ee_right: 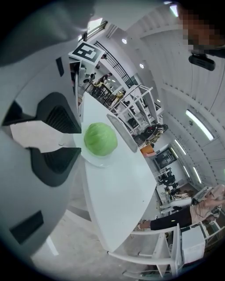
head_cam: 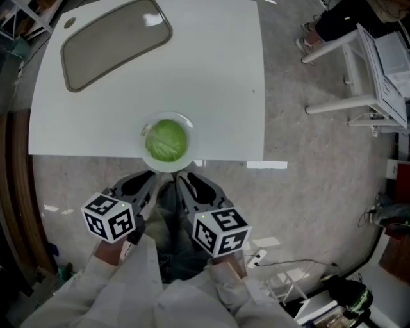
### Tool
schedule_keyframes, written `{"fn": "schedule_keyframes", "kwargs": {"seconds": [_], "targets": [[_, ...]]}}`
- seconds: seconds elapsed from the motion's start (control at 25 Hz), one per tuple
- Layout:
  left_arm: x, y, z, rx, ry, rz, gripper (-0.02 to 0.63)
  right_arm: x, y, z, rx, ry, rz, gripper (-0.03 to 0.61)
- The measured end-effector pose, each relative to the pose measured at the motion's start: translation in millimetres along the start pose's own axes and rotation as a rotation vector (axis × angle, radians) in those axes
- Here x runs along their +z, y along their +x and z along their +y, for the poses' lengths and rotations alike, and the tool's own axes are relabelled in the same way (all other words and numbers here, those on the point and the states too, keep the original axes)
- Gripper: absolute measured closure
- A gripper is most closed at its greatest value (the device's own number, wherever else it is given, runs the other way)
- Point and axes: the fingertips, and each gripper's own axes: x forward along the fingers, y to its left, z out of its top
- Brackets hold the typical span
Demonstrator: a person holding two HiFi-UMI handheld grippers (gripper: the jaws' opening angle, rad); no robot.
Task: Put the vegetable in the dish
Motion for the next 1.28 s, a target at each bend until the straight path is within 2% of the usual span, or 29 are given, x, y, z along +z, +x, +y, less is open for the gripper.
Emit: {"fn": "schedule_keyframes", "kwargs": {"seconds": [0.32, 0.6, 1.0, 1.28], "targets": [[-5.4, 5.9, 4.6, -0.021, -0.089, 0.013, 0.533, -6.5, 11.7, -4.6, 0.033, 0.077, 0.018, 0.458], [-10.8, 12.7, 14.0, -0.033, -0.188, 0.004, 0.452, -5.0, 19.3, -13.7, 0.038, 0.120, -0.007, 0.454], [3.0, 15.8, 22.2, -0.044, -0.260, -0.052, 0.451, 0.7, 29.6, -19.1, 0.067, 0.189, -0.028, 0.449], [9.5, 22.2, 24.1, -0.055, -0.269, -0.060, 0.451, 0.9, 36.0, -19.9, 0.083, 0.221, -0.027, 0.449]]}}
